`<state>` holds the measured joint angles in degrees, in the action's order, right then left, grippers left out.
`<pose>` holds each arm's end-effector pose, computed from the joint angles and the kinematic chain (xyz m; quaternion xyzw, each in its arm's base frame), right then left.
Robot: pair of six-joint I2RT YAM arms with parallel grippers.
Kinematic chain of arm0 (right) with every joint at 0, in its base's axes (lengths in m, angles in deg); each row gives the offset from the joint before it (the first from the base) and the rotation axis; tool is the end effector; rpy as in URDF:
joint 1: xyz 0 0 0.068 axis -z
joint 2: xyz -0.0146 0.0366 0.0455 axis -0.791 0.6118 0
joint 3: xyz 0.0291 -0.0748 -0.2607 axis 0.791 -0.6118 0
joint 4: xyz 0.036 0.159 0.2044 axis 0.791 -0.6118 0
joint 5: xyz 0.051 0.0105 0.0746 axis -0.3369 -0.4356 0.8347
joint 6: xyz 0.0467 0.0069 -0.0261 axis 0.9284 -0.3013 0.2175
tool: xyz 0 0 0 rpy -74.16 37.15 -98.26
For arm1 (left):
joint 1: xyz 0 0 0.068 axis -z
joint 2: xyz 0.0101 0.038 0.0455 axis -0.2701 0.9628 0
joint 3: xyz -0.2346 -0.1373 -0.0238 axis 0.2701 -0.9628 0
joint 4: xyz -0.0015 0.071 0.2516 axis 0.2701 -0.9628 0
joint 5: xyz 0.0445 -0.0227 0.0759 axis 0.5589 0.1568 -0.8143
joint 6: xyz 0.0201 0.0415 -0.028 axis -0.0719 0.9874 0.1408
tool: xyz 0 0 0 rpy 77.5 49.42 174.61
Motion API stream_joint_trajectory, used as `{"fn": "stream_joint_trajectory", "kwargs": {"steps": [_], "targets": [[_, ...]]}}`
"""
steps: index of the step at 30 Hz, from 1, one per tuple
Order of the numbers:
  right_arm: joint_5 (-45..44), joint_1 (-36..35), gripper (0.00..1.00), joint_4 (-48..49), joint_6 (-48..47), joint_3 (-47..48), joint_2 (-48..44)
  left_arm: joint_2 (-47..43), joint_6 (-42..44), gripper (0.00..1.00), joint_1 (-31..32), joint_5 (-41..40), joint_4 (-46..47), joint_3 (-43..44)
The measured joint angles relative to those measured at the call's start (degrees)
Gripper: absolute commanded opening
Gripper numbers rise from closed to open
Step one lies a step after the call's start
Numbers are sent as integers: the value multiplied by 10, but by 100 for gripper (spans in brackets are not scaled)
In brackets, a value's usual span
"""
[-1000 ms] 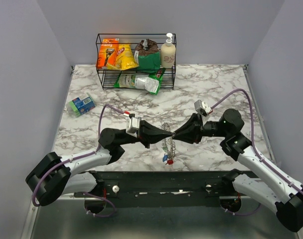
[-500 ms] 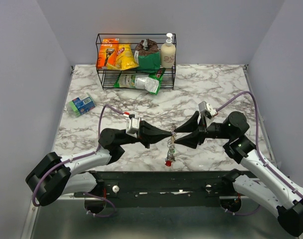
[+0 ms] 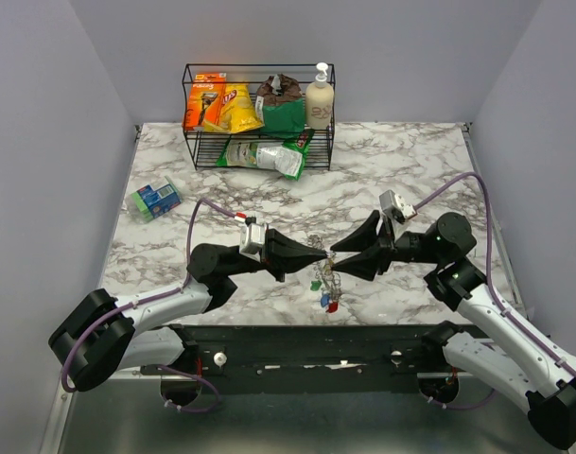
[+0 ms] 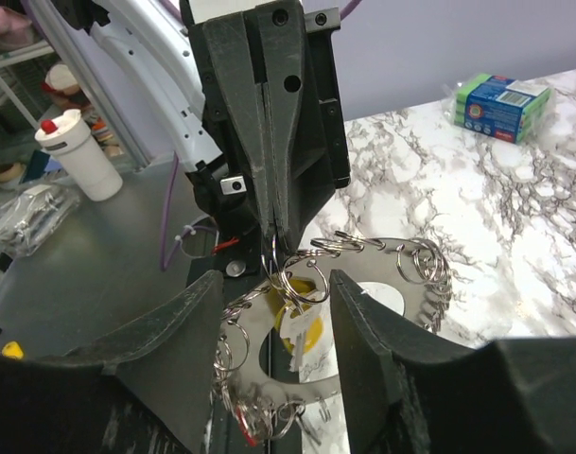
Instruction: Put the keys on the keyring
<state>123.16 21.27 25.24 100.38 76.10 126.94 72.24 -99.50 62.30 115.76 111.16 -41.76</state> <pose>0.1400 0.1188 0.3305 -0.4224 0.5329 0.5556 0.4784 0.1379 -0.1793 0.2927 0.3782 0.3870 -0.6148 0.5738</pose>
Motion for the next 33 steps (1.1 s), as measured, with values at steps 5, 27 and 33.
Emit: {"fn": "stream_joint_trajectory", "kwargs": {"steps": [5, 27, 33], "targets": [[0, 0, 40, 21, 19, 0, 4, 0, -1, 0, 0, 0, 0, 0], [8, -1, 1, 3, -9, 14, 12, -11, 19, 7, 0, 2, -20, 0], [9, -5, 1, -37, -39, 39, 19, -80, 82, 29, 0, 8, -117, 9]]}}
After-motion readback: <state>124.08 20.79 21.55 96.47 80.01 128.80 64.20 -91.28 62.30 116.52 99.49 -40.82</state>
